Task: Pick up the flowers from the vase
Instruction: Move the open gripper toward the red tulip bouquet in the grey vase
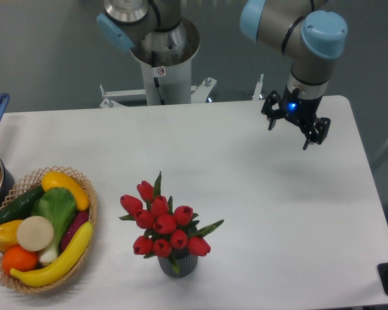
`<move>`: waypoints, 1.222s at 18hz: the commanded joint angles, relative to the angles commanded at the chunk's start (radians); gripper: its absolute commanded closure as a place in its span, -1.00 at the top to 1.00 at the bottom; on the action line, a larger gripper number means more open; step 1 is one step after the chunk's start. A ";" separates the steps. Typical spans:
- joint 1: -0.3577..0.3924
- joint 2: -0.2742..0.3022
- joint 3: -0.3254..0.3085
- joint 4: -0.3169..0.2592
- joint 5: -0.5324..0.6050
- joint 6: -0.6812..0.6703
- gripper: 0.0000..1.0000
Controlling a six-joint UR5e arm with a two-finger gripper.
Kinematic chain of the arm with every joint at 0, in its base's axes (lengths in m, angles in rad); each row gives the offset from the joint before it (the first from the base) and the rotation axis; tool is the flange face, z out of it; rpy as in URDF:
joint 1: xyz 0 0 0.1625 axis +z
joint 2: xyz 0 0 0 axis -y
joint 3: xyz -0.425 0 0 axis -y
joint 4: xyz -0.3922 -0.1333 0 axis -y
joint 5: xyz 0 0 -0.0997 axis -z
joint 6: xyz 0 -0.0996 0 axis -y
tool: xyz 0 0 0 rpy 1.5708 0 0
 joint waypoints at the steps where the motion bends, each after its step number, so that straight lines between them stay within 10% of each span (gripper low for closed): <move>1: 0.000 0.000 0.000 0.000 0.000 0.000 1.00; 11: 0.002 0.000 -0.035 0.027 -0.050 -0.002 1.00; 22: 0.003 0.020 -0.152 0.297 -0.459 -0.248 1.00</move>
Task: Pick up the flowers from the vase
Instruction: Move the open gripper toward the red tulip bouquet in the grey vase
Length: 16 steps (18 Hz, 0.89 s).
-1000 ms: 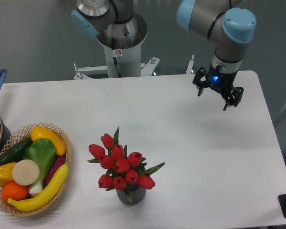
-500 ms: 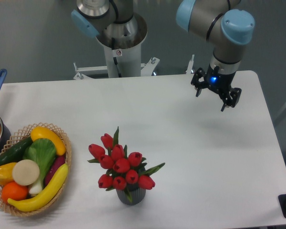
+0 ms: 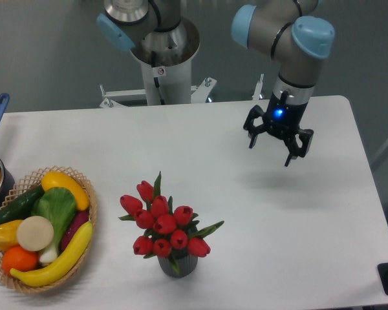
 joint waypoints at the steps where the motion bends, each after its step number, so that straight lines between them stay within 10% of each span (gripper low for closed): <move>1: -0.003 -0.003 -0.002 0.018 -0.011 -0.006 1.00; 16: -0.067 -0.084 0.024 0.052 -0.409 -0.068 1.00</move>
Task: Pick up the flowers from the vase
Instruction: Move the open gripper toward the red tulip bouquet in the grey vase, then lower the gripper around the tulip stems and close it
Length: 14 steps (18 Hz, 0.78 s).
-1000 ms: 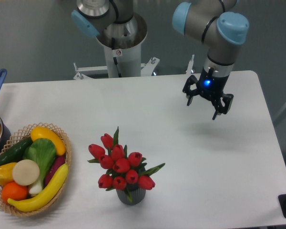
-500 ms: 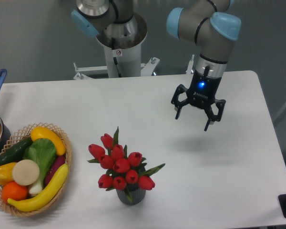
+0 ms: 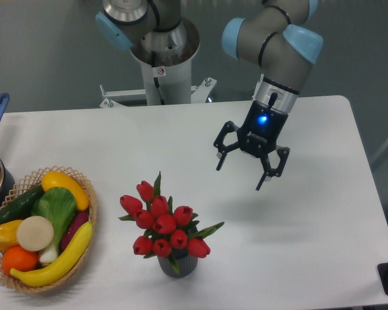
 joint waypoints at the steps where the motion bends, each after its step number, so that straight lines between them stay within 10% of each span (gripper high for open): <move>1: -0.011 -0.011 0.008 0.000 -0.006 0.000 1.00; 14: -0.126 -0.124 0.114 0.002 -0.140 0.009 1.00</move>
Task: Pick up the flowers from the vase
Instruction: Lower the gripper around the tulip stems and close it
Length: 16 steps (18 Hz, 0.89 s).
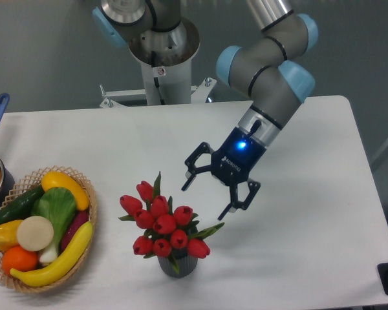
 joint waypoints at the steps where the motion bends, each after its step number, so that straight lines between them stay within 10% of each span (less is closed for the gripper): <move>1: -0.002 -0.017 0.008 0.000 -0.028 0.000 1.00; 16: -0.069 -0.103 0.069 0.006 -0.068 0.002 0.95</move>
